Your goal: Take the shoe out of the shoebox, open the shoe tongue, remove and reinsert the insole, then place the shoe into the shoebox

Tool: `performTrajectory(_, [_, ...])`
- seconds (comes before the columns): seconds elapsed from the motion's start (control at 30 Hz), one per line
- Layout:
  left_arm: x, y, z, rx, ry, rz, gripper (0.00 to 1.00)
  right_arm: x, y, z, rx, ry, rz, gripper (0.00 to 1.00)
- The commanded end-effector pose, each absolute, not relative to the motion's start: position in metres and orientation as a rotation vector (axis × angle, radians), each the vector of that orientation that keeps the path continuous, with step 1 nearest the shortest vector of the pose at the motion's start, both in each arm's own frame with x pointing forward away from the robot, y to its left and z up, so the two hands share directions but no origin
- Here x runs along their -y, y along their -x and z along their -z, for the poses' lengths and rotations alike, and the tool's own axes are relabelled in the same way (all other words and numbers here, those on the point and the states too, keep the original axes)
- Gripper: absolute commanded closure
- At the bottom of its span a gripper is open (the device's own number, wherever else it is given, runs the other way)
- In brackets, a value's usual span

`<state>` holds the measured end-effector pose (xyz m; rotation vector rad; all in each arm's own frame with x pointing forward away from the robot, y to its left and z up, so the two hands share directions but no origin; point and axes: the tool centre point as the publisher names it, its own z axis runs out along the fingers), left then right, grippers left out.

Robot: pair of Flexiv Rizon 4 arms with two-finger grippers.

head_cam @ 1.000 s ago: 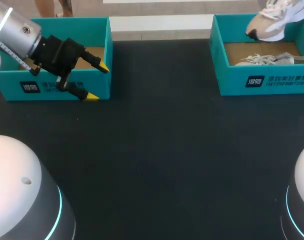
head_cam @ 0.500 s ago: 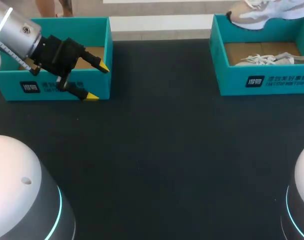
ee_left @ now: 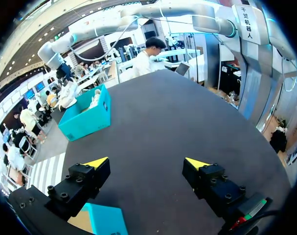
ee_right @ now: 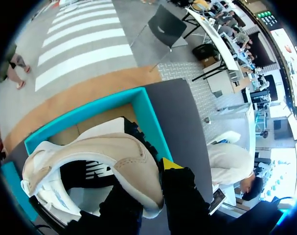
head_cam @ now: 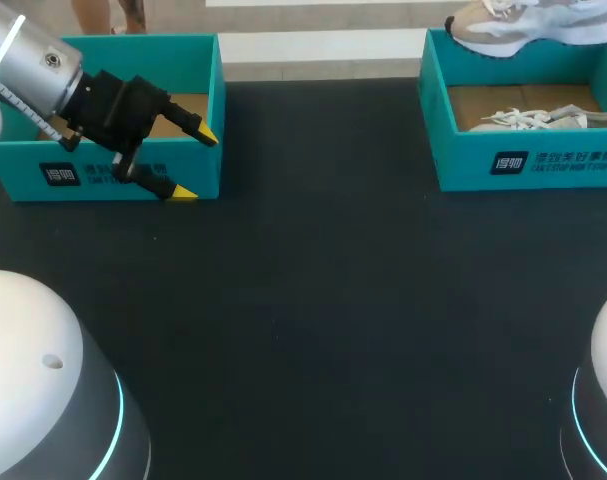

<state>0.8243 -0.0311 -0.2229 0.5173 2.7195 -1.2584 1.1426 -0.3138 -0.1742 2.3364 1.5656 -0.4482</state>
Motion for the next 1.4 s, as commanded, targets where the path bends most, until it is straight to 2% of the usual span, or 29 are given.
performTrajectory(0.03, [0.031,-0.824,0.223,-2.722,-0.519,1.254,0.00,0.320,-1.138,0.187,-1.559,-2.348,0.435,1.00])
performTrajectory(0.8, [0.031,-0.824,0.223,-2.722,-0.519,1.254,0.00,0.347,-1.154,0.261,-1.414,-2.408,0.383,1.00])
performTrajectory(1.4, [0.031,-0.824,0.223,-2.722,-0.519,1.254,0.00,0.343,-1.166,0.300,-1.455,-2.382,0.412,1.00])
